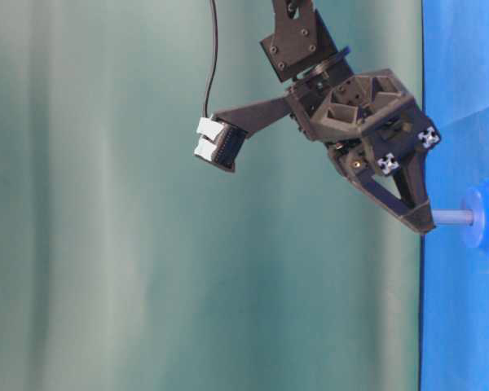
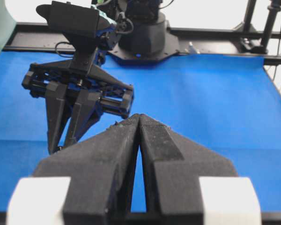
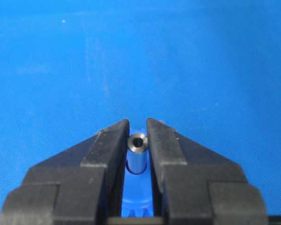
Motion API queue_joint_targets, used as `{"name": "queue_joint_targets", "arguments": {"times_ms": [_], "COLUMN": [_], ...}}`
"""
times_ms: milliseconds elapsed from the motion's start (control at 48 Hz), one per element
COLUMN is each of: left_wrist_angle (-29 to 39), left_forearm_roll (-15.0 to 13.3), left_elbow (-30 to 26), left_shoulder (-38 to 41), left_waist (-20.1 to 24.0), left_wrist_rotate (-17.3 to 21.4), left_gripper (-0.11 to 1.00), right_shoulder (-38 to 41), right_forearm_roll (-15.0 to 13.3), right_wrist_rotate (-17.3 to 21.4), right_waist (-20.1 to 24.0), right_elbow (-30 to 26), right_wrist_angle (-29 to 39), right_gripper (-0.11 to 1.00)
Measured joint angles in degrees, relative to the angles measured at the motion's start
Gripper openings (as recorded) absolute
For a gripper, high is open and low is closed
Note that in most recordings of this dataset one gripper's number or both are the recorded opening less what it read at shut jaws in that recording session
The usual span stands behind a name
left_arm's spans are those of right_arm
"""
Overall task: Insert the shaft placed at a random location into the center hole of the small gear at another random location.
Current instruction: 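Lower the shaft into the gear's center hole with the right gripper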
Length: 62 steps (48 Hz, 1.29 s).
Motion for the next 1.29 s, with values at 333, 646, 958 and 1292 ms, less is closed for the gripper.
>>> {"name": "queue_joint_targets", "arguments": {"times_ms": [333,646,958,1292], "left_wrist_angle": [0.0,0.0,0.0,0.0], "left_forearm_roll": [0.1,0.1,0.0,0.0], "left_elbow": [0.1,0.0,0.1,0.1], "left_shoulder": [0.0,-0.1,0.0,0.0], "left_waist": [0.0,0.0,0.0,0.0], "left_wrist_rotate": [0.0,0.0,0.0,0.0], "left_gripper": [0.00,0.00,0.00,0.00], "right_shoulder": [3.1,5.1,5.1,5.1], "right_forearm_roll": [0.5,0.8,0.8,0.8], "right_wrist_rotate": [0.3,0.3,0.2,0.1], "right_waist": [0.0,0.0,0.1,0.4], "right_elbow": [0.0,-0.4,-0.4,-0.4], "right_wrist_angle": [-1.5,-2.3,-2.2,-1.1], "right_gripper": [0.03,0.03,0.03,0.09]}}
